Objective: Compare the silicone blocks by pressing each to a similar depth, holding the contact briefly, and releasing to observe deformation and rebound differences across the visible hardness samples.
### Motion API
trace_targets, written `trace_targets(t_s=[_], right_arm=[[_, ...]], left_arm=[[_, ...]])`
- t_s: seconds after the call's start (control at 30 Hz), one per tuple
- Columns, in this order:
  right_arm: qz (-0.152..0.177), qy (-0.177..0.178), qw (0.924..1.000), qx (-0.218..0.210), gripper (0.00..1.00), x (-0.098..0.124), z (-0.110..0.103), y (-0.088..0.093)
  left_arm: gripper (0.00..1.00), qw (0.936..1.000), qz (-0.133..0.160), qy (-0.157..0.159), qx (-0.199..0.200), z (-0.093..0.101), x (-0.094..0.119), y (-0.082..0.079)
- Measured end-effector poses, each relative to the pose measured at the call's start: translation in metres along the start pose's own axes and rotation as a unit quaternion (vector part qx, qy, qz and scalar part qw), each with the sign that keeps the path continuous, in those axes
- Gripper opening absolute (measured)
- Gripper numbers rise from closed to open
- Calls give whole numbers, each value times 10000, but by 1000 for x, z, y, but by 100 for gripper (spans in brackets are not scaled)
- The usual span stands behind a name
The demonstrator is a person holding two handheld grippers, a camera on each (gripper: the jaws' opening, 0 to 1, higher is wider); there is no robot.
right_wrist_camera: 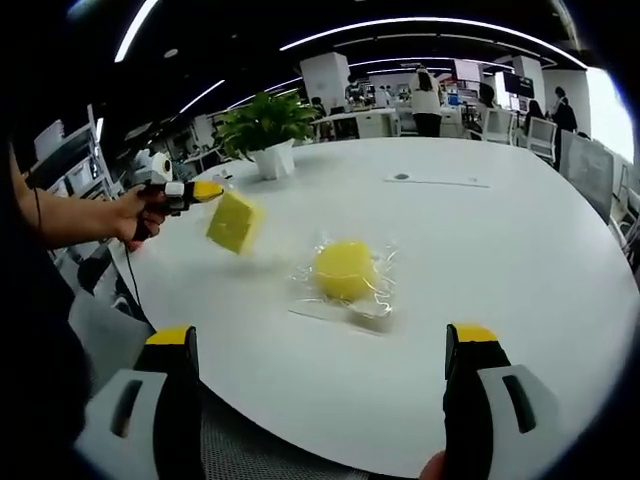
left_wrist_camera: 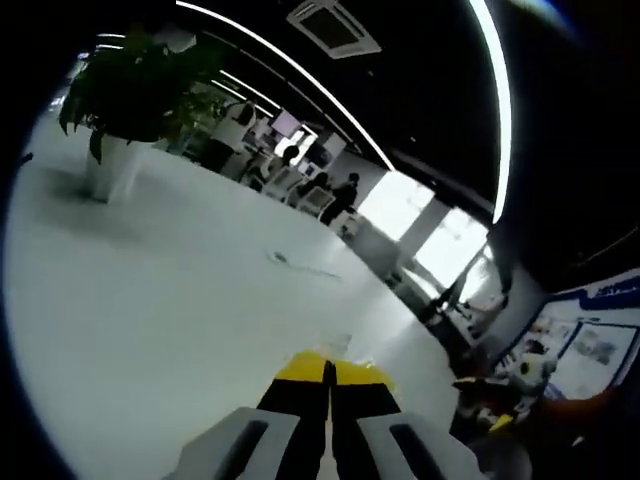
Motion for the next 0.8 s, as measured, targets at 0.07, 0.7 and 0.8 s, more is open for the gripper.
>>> trace_targets(t_s=[0.07,0.7,0.8], right_arm=[[1,6,10000,9,96,-1,0,-1],[704,-295,9970,-147,96,-8,-12,-36],[758,-396,9963,36,92,-13,-14,-51]], left_arm=[[0,10000,72,24,-52,5,2,-9],[0,9972,565,482,-56,41,14,-68],[0,9967,596,527,-134,44,17,-74]])
Point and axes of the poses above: the point that each gripper's makers call its tool centre point, and the gripper's own axes: x roughly backward along the fingers, z roughly to its right, y roughly out of its underside, the point moved 5 cm from there along x, roughly backward along the fingers, and after that the axes turned 13 degrees about z, right-handed, at the moved point
